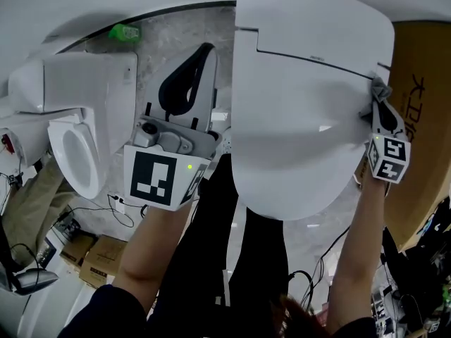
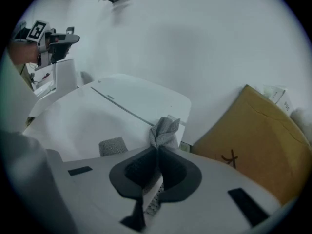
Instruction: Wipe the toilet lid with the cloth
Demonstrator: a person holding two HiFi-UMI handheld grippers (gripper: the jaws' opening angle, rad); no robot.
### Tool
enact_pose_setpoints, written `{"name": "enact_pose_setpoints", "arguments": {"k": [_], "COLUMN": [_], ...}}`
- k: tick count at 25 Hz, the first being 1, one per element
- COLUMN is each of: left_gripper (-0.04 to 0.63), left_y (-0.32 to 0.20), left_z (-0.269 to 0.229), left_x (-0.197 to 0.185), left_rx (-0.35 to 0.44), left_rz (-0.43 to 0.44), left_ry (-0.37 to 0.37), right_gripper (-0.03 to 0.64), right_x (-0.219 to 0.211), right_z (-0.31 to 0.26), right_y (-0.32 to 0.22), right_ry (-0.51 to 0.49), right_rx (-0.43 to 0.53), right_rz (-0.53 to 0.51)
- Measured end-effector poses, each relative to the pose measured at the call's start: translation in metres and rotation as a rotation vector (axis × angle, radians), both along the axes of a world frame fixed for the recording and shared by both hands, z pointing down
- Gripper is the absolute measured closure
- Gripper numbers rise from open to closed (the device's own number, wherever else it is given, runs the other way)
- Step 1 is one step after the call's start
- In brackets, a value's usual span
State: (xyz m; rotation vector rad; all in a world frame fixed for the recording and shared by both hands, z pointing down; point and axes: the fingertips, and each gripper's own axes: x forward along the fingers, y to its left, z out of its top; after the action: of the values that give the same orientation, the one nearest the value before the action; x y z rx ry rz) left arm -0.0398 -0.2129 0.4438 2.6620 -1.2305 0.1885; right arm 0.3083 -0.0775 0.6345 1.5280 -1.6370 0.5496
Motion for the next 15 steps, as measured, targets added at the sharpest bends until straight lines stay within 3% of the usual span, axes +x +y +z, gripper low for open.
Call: {"name": "enact_pose_setpoints", "arguments": {"k": [6,11,15], "left_gripper": [0.575,0.575,0.575], "left_y": [0.005,0.007,0.008], "left_z": [0.001,-0.001,0.000], "left_x": [-0.004,-0.012,-0.017], "left_rx": [0.007,0.012,0.010], "left_rz": [0.017,0.019,0.011], "left_ry": [-0.021,-0.033,-0.031], "right_gripper": [0.583,0.583,0.583], "right_x": [0.019,0.013,-0.019], "right_z": [0.002,0.001,0.000], "right_y": [0.016,0.013,0.005], "right_ry": [0.009,0.046,0.050], "right_rx": [0.025,0.012,0.005], "right_rz": [0.110,0.084,-0.009]}}
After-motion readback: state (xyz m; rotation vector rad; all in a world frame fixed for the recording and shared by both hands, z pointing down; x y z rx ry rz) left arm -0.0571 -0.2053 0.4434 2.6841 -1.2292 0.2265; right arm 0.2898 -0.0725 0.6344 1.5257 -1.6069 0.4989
